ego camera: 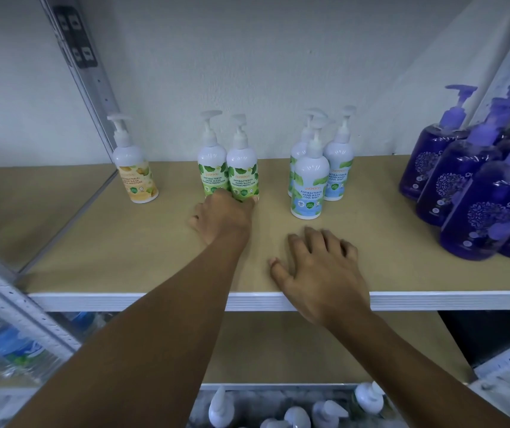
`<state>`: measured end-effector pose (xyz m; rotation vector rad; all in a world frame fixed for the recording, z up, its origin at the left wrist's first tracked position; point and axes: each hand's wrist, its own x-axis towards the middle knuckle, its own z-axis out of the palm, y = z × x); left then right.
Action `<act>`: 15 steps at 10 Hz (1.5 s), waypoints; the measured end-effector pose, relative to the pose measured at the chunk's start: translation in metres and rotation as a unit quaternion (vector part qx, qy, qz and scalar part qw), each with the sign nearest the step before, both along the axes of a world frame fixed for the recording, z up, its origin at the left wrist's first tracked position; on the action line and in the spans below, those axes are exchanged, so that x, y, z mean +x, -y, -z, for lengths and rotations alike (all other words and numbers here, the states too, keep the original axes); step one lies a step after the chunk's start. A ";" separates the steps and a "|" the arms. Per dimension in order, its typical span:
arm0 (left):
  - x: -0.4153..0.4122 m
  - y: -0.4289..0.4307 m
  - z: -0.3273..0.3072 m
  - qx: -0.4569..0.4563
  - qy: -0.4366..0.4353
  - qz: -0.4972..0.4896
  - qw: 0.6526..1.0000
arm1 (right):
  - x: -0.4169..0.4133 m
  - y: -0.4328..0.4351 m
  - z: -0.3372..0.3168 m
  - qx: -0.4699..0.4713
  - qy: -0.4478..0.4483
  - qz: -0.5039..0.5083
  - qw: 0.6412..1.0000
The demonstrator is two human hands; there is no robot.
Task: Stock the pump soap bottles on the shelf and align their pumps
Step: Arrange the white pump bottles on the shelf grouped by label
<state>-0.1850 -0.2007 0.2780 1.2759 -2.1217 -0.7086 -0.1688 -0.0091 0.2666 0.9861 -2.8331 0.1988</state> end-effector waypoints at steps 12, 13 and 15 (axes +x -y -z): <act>0.051 -0.038 0.002 0.001 -0.003 0.075 0.997 | 0.004 -0.034 -0.006 -0.184 0.084 -0.085 0.976; 0.084 -0.070 0.005 0.012 -0.024 0.111 0.993 | 0.017 -0.064 -0.007 -0.268 0.142 -0.091 0.948; 0.155 -0.151 0.018 0.028 -0.122 0.191 0.974 | 0.055 -0.154 0.014 -0.363 0.195 -0.016 0.911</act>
